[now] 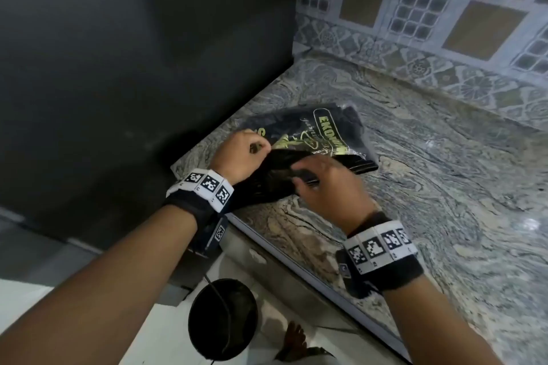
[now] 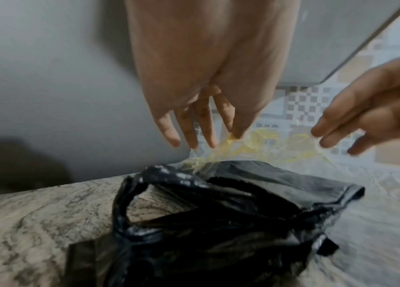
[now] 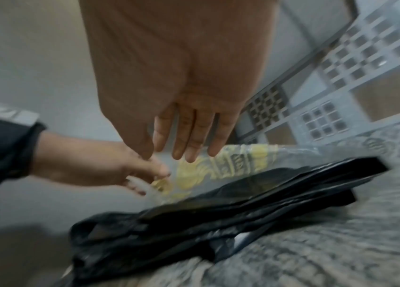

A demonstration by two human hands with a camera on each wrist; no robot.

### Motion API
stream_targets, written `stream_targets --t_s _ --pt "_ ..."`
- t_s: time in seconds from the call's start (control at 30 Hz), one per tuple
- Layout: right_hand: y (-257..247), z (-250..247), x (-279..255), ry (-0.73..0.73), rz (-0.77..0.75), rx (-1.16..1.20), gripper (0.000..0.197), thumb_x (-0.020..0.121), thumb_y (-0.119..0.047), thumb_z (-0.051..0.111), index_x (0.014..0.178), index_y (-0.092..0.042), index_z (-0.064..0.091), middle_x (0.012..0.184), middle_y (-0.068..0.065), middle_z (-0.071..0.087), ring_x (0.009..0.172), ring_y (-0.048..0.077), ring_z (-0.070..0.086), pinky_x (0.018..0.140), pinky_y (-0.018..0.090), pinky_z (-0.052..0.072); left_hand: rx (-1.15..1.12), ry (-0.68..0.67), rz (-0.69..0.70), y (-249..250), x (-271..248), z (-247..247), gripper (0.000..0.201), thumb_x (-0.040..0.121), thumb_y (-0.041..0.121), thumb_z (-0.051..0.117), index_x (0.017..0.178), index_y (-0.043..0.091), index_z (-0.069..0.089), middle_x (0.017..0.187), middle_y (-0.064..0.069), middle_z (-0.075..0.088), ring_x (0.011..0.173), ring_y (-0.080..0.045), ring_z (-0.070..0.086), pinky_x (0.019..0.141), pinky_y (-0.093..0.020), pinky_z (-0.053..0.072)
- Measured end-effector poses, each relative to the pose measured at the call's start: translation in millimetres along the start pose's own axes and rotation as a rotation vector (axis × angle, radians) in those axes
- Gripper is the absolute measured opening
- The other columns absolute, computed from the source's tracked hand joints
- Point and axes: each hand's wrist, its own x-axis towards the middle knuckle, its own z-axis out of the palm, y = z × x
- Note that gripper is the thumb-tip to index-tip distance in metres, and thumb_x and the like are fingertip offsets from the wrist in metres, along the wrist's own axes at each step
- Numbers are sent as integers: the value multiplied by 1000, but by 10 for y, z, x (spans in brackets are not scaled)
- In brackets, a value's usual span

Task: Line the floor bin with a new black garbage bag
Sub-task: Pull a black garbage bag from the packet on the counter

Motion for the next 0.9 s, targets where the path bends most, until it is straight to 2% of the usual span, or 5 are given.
stream_targets --t_s 0.13,0.23,0.5,0.67,0.9 --pt "-185 314 86 -308 -55 -136 58 81 -37 61 135 -25 46 143 5 47 130 25 43 103 45 40 -90 44 -59 10 23 -112 17 84 29 64 92 21 76 106 -2 71 99 -16 66 90 -38 53" --pt "-184 494 200 -416 5 -264 70 81 -39 59 143 -24 31 150 9 36 138 29 32 108 49 30 -78 58 -47 17 7 -130 17 85 28 65 94 19 76 106 -1 71 99 -13 65 91 -35 53" --pt "-204 635 238 -283 56 -297 22 89 -19 52 106 -19 66 101 10 70 95 32 65 74 38 52 -88 53 -56 -26 -27 -124 18 84 32 65 94 22 75 105 0 71 99 -14 65 90 -39 53" --pt "-259 530 161 -219 52 -147 22 91 -21 49 105 -16 66 97 11 71 89 32 66 72 37 51 -124 87 -66 -133 -271 -219 27 85 37 61 104 20 70 111 -1 67 105 -15 62 94 -39 50" --pt "-422 382 22 -165 56 -61 22 91 -22 50 107 -16 65 92 10 72 83 32 66 71 40 55 -332 206 -356 -347 -937 -411 65 80 72 42 127 28 51 129 1 56 120 -16 53 101 -37 43"
